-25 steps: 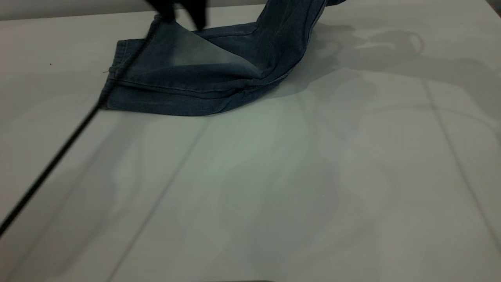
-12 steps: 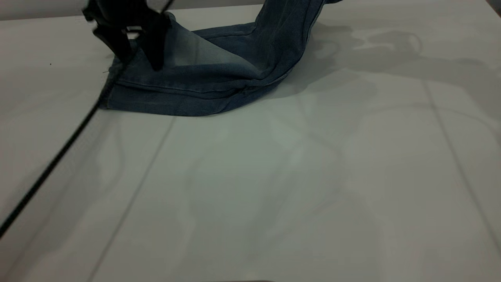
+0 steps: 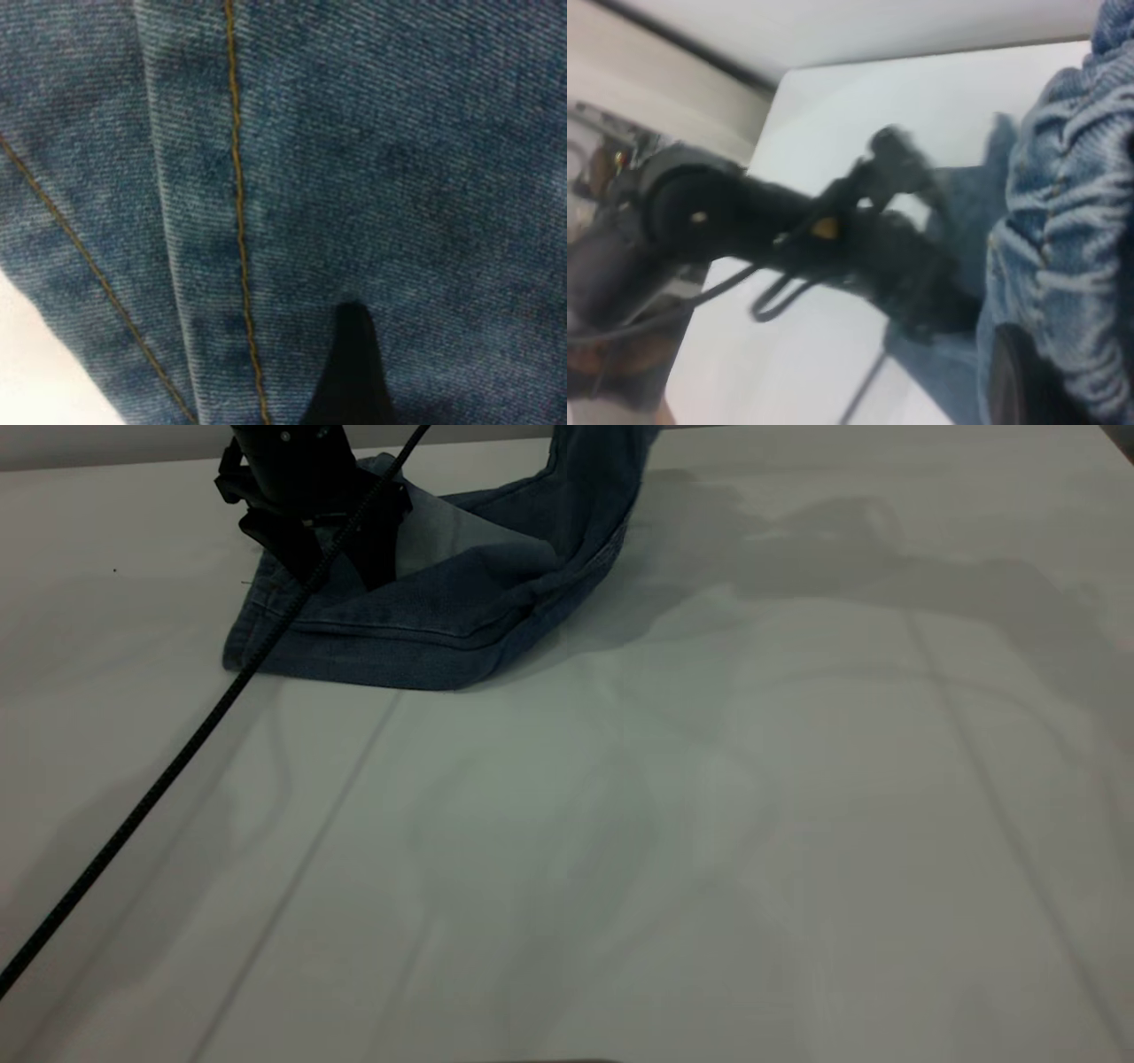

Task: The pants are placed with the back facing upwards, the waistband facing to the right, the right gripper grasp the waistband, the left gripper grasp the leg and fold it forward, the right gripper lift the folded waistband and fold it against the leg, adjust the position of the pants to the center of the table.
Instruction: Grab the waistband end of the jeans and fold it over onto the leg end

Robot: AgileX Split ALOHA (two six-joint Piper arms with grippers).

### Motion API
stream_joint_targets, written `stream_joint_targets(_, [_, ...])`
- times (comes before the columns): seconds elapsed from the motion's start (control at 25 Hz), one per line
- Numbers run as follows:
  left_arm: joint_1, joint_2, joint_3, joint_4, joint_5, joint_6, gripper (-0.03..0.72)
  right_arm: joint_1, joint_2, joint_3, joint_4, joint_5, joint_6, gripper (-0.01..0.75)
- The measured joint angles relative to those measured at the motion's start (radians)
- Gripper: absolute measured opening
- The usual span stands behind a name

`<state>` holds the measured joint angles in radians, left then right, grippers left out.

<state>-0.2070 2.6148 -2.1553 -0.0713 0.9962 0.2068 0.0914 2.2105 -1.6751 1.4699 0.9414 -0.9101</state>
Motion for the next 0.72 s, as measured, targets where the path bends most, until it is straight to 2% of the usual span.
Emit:
stream_joint_targets(0.32, [-0.003,0.000,-0.002,0.001,0.000,0.000,0.535,0.130,0.000,-0.020,0.002,-0.140,-0.006,0.067])
stream_joint_targets(0.52, [-0.003,-0.015,-0.055,0.017,0.089,0.000,0.535,0.140,0.000,-0.020,0.003,-0.205,-0.010,0.067])
stream_joint_targets(0.64, [-0.003,-0.049,-0.144,0.055,0.176,0.000,0.535,0.139,0.007,-0.021,0.008,-0.218,-0.029,0.067])
stream_joint_targets(0.72, [-0.003,-0.073,-0.218,0.088,0.176,0.003,0.535,0.139,0.026,-0.023,0.015,-0.219,-0.053,0.067])
